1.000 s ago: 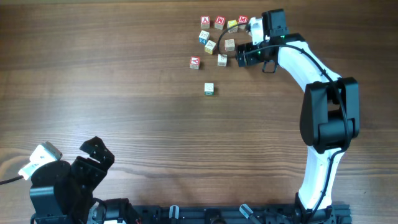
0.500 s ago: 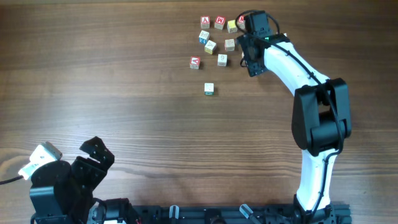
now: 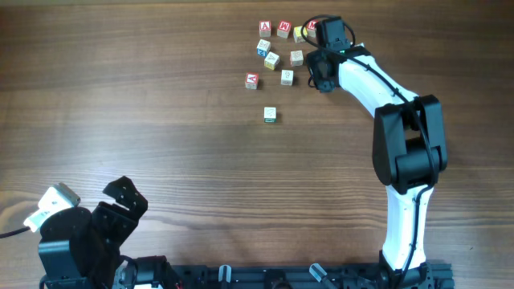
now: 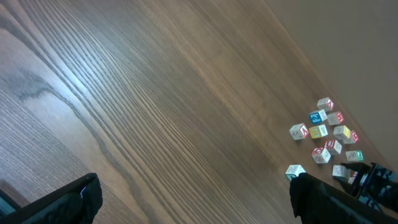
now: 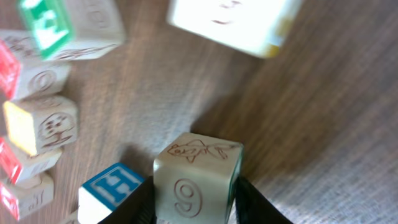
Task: Form a tower
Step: 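Carry the '9' block over the bird block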
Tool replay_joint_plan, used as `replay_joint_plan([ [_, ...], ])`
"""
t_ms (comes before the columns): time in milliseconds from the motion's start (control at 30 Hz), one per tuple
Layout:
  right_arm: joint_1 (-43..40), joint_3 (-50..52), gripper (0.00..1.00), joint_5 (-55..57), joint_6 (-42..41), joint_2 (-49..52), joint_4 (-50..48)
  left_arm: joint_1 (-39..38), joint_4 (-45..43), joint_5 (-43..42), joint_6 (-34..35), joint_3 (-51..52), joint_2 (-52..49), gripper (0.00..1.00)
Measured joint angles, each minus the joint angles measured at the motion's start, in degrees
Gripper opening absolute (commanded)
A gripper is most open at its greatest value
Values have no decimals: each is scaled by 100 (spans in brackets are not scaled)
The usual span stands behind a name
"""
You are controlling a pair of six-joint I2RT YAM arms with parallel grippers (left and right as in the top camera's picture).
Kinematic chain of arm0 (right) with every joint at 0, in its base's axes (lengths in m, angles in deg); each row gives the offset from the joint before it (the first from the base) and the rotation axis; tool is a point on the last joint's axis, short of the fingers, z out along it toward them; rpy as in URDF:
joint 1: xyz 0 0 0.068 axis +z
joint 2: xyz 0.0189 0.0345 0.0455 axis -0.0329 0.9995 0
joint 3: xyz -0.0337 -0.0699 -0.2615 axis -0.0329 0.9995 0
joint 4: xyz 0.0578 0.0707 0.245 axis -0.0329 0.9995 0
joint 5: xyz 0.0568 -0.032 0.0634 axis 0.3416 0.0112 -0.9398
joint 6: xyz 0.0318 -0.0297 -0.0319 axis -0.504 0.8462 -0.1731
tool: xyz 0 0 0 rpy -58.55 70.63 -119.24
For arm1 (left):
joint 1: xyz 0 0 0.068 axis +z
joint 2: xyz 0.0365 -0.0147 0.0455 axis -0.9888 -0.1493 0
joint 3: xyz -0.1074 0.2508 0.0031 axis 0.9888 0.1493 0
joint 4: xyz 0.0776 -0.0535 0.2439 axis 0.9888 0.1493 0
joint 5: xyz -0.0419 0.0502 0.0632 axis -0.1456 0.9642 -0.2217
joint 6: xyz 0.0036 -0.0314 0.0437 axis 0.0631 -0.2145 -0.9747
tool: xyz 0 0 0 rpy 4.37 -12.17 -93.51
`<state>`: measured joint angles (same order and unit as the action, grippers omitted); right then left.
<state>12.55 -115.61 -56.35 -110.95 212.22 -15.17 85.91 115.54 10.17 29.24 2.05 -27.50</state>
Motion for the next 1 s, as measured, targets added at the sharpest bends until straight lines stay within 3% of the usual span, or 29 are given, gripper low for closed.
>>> replay_joint_plan([
  [233, -63, -9, 25, -2, 2509, -173, 168, 0, 2, 0, 0, 0, 0, 100],
  [367, -76, -7, 24, 0, 3499, -1016, 741, 0, 2, -2, 0, 0, 0, 100],
  [767, 284, -11, 24, -728, 4870, -1311, 2441, 0, 2, 0, 0, 0, 0, 100],
  [1000, 1401, -11, 24, -750, 5165, -1318, 2599, 0, 0, 0, 0, 0, 0, 100],
])
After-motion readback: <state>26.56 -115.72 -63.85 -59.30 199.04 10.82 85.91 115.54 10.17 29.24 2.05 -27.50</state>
